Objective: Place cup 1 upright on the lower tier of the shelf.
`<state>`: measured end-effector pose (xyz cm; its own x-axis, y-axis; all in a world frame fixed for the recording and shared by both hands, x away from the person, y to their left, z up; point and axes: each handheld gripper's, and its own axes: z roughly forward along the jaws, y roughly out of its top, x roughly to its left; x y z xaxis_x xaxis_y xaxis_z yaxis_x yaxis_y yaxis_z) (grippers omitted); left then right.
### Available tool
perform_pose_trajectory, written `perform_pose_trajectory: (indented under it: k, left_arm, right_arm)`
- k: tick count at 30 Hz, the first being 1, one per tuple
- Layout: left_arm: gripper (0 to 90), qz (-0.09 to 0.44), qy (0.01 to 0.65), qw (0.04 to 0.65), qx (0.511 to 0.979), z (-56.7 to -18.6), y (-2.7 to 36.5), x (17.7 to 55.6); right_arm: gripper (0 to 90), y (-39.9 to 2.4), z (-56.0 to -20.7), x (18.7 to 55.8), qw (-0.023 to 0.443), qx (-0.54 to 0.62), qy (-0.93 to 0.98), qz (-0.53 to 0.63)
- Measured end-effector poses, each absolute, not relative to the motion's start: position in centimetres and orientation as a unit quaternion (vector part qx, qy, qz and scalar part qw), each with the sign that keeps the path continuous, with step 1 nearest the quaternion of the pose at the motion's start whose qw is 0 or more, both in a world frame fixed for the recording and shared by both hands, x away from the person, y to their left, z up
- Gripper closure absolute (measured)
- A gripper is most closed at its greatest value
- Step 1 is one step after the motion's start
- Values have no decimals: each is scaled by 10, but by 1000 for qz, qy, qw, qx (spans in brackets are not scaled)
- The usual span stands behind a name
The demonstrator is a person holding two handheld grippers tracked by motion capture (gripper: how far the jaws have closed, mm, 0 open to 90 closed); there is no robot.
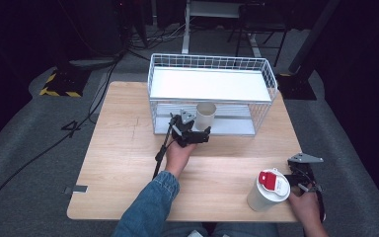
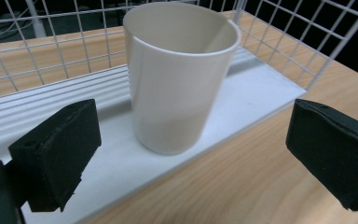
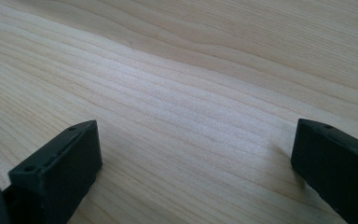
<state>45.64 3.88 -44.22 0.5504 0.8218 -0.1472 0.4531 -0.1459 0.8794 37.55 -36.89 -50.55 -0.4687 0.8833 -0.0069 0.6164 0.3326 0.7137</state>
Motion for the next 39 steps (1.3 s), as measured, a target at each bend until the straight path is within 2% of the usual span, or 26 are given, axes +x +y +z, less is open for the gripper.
perform_pose_trajectory:
  k: [15, 21, 32, 39]
  left_arm:
    - [45, 182, 385, 485, 764, -417, 63, 409]
    - [48, 174, 385, 492, 761, -410, 83, 389]
    - [79, 174, 384, 492, 762, -415, 106, 358]
    - [110, 172, 372, 466, 784, -422, 116, 348]
  right_arm:
    - [20, -371, -506, 376, 199, 467, 795, 333]
    - [20, -373, -505, 373, 197, 464, 797, 333]
    - [7, -377, -505, 370, 191, 455, 803, 333]
    - [4, -379, -505, 371, 191, 455, 804, 333]
